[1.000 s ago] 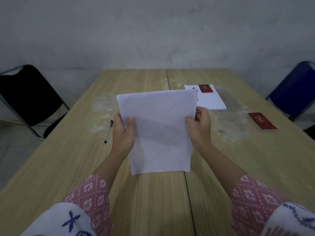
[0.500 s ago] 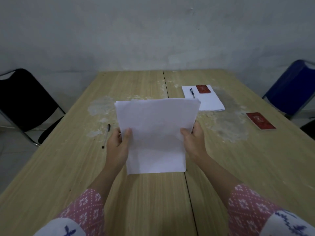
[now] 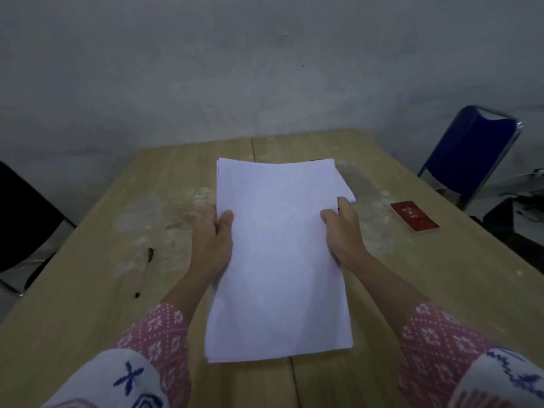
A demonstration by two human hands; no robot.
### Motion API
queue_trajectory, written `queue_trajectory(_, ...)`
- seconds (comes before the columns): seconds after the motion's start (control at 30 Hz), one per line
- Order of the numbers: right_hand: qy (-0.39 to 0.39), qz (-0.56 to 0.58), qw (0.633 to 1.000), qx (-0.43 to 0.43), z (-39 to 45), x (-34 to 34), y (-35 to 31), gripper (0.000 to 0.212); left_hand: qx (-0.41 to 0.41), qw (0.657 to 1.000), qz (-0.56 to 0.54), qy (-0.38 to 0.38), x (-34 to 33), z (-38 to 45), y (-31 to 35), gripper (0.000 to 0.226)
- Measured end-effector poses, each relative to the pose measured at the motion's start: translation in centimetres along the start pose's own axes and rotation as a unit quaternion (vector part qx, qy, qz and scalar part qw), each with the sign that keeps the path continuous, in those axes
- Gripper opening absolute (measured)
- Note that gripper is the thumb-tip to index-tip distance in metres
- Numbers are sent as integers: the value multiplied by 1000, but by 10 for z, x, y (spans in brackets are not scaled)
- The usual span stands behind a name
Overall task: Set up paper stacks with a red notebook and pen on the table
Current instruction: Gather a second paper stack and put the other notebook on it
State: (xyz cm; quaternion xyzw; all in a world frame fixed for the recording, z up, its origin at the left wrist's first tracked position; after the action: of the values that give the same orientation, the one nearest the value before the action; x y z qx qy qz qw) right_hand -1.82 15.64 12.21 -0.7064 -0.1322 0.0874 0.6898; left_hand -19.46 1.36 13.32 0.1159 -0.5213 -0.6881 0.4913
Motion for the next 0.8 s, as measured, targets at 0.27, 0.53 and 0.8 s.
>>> queue_trajectory(0.27,17,-64,997,-38,83,112,39,17,41,997,-39,-52,-145,4,16,25)
queue_trajectory(0.53,2,-177,984,-30,170,217,81,25,110,990,-52,-68,-257,-7,11,16)
queue_trajectory(0.8,-152,-477,865,41,243,270,159,46,163,984,11,-76,-307,-10,-8,21)
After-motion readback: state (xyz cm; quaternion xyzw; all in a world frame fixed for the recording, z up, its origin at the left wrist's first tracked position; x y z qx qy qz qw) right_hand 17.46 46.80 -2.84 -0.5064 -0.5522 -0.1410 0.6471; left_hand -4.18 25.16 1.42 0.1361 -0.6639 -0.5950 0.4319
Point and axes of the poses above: each hand's wrist, its own z-axis towards the middle knuckle, its own x-axis out of the back of the hand, y = z × x, the point moved 4 cm from there along z, towards the middle knuckle, and after that the axes turned 8 degrees about -x, right-handed, at the moved point
